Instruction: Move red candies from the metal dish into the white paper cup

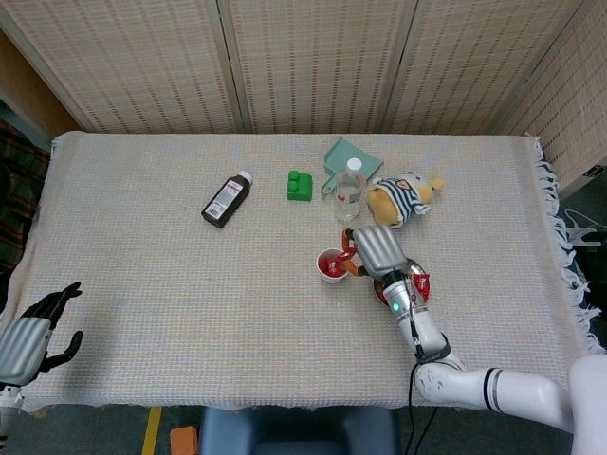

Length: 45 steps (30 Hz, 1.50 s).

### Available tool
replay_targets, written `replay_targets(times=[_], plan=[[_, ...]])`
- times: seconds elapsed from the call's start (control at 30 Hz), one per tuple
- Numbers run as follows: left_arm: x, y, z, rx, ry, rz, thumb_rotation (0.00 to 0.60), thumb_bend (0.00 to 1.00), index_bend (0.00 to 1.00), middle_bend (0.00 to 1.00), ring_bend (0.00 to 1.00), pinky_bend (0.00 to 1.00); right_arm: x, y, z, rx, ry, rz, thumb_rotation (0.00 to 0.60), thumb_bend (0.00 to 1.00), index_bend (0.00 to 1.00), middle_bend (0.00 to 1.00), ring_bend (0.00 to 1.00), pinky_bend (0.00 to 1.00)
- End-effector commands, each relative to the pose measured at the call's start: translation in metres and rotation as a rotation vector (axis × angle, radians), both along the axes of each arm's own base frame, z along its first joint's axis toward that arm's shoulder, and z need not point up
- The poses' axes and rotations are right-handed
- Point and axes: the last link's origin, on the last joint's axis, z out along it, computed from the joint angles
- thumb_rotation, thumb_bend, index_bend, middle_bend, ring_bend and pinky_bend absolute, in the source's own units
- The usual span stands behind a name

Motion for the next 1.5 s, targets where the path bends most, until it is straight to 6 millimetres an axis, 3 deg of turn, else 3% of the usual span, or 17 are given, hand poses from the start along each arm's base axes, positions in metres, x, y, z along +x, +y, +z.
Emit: replay_targets(times=[0.03,0.23,0.43,0.67,0.87,1.1,1.5], plan=[[-0.001,0.000,0.001,0.003,0.000,0.002,0.600,0.47,0.02,0.16,0.14,0.27,0.005,-0.002,-0.016,0.031,0.027,0.007,0.600,0.33,0.57,0.88,0.82,1.00],[-0.002,0.000,0.003,0.009,-0.003,0.007,0.600,0.46,0.02,0.16,0.14,0.28,0.002,-0.001,-0.031,0.062,0.049,0.002,0.600,0.33,0.29,0.88,0.82,1.00],[-0.002,-0.001,0.003,0.010,-0.004,0.007,0.600,0.46,0.02,0.16,0.14,0.28,-0.018,0.004,-0.011,0.025,0.057,-0.014,0.600,0.33,0.17,0.88,0.81,1.00],[0.000,-0.002,0.001,0.005,0.003,-0.001,0.600,0.46,0.02,0.16,0.14,0.28,-0.068,0.021,0.021,-0.016,0.119,-0.080,0.600,0.33,0.28,0.88,0.81,1.00],[0.002,-0.001,-0.003,-0.005,0.009,-0.006,0.600,0.46,0.02,0.16,0.14,0.28,-0.104,0.030,0.019,0.025,0.202,-0.148,0.600,0.32,0.31,0.88,0.81,1.00],[0.001,0.000,-0.003,-0.006,0.014,0.000,0.600,0.46,0.02,0.16,0.14,0.28,-0.120,0.031,0.007,0.035,0.229,-0.161,0.600,0.31,0.40,0.88,0.81,1.00],[0.000,0.001,-0.003,-0.006,0.014,0.006,0.600,0.47,0.02,0.16,0.14,0.28,-0.121,0.022,-0.010,0.044,0.220,-0.154,0.600,0.32,0.39,0.88,0.81,1.00]])
